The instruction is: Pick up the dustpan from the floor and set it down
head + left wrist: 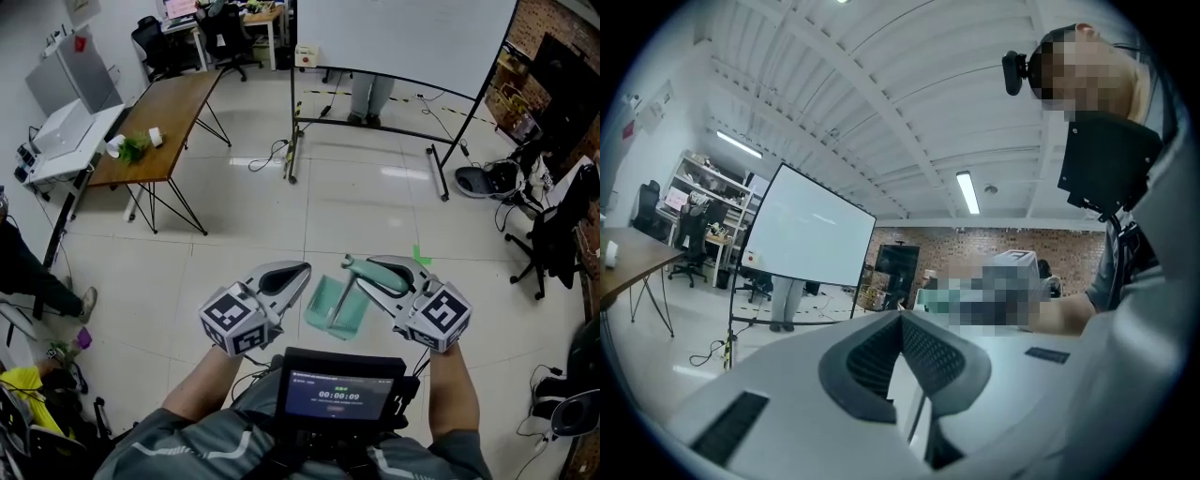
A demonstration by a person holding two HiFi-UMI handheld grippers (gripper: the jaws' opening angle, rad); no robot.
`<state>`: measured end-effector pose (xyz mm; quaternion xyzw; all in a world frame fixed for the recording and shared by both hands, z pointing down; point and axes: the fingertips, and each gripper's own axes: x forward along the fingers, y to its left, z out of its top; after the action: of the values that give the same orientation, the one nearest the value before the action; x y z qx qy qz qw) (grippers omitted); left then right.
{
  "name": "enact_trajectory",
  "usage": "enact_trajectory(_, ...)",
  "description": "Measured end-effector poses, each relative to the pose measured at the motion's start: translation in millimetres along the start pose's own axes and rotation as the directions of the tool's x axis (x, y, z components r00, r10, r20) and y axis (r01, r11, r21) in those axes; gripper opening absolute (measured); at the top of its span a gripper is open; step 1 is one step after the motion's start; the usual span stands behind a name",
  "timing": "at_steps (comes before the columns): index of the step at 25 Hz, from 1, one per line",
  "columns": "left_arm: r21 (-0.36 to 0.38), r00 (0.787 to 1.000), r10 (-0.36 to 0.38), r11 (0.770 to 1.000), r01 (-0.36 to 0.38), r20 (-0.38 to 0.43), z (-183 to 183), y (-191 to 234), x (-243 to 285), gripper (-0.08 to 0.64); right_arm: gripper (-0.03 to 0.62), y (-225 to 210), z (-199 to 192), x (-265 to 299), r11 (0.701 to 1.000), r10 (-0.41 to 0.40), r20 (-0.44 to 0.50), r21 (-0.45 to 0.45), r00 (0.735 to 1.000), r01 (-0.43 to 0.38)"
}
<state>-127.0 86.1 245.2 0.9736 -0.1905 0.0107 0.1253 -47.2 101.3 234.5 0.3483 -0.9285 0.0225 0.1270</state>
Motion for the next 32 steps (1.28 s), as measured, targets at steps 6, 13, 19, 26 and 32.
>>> enact_trajectory(6,0.007,1.000,-0.023,1.000,0.022,0.010,2,25,-12,0.026,0.150,-1,5,28,1.000,0.020,-0.006,-0.024,1.000,-0.021)
enact_trajectory(13,-0.010,0.999,-0.039,0.999,0.039,0.017,10,71,-39,0.026,0.149,-12,17,75,0.999,0.001,0.004,-0.037,1.000,-0.001)
enact_trajectory(19,-0.024,0.997,-0.071,0.997,0.072,0.005,7,108,-49,0.026,0.147,-24,19,117,0.999,0.026,-0.006,-0.040,1.000,-0.027)
enact_trajectory(26,-0.022,0.998,-0.060,0.998,0.060,0.006,8,151,5,0.026,0.144,-99,9,145,0.999,0.042,0.031,-0.024,0.999,-0.041)
enact_trajectory(32,-0.017,0.999,0.036,0.999,-0.036,0.016,23,208,92,0.026,0.144,-191,5,162,0.993,0.115,0.039,-0.036,0.993,-0.114)
